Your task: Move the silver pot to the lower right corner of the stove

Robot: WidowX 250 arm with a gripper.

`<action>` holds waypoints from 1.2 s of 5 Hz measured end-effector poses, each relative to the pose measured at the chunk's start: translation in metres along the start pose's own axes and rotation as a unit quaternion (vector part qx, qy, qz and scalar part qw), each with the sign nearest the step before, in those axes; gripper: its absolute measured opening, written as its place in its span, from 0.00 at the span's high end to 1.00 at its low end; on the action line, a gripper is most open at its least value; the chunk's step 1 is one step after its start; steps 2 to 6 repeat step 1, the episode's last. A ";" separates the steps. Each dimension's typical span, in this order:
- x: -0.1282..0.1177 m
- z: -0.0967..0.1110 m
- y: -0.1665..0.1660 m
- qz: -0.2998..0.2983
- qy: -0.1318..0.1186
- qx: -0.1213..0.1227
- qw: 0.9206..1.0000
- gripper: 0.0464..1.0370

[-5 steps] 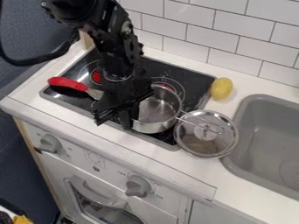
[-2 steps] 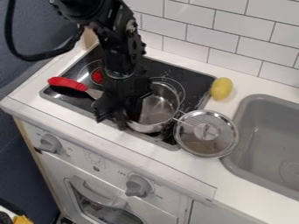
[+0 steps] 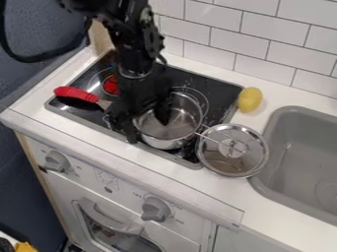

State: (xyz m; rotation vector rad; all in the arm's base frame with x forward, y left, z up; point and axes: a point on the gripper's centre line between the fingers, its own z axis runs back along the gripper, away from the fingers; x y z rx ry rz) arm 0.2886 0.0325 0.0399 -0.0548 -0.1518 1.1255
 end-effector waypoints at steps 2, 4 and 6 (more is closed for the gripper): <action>0.002 0.024 -0.008 -0.004 -0.011 -0.029 1.000 0.03; 0.002 0.024 -0.008 -0.004 -0.011 -0.029 1.000 0.03; 0.002 0.024 -0.008 -0.004 -0.011 -0.029 1.000 0.03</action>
